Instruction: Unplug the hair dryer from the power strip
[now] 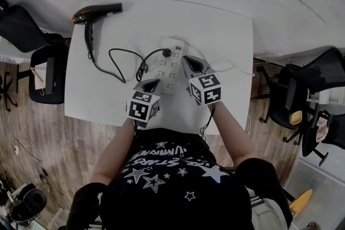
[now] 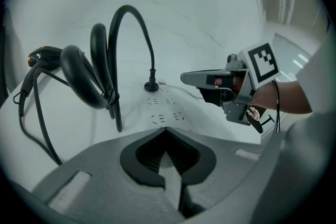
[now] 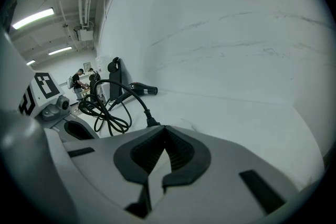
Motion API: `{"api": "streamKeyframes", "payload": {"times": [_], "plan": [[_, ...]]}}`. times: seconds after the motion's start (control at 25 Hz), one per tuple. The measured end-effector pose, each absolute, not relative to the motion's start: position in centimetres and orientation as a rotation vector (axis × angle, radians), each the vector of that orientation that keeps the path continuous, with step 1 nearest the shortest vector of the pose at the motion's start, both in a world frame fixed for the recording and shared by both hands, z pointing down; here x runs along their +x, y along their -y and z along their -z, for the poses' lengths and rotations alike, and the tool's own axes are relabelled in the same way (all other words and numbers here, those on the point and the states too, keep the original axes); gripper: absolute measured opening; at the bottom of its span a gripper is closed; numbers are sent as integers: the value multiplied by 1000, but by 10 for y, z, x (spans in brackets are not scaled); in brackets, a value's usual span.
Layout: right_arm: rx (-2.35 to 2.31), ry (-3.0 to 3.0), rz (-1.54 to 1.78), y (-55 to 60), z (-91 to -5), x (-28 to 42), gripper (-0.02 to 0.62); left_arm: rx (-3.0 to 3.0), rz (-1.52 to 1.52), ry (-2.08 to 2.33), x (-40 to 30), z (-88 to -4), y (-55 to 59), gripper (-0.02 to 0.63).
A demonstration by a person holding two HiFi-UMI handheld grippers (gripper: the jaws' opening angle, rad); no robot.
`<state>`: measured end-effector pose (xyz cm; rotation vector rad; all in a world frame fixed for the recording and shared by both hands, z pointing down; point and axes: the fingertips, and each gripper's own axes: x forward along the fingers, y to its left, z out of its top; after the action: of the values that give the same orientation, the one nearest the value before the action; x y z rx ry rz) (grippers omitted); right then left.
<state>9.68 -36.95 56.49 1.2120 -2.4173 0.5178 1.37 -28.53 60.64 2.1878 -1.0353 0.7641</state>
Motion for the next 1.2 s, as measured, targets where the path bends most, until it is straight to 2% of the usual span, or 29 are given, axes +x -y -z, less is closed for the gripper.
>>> {"api": "streamKeyframes", "payload": {"times": [0.52, 0.64, 0.88, 1.2], "plan": [[1038, 2416, -390, 385, -574, 60, 11, 2152, -782, 1013, 14, -608, 287, 6], [965, 2407, -344, 385, -580, 50, 81, 2160, -786, 1013, 14, -607, 288, 7], [901, 2401, -285, 389, -585, 32, 129, 2167, -797, 1026, 15, -608, 288, 6], [927, 2365, -210, 400, -586, 24, 98, 2172, -812, 1022, 17, -606, 286, 6]]}}
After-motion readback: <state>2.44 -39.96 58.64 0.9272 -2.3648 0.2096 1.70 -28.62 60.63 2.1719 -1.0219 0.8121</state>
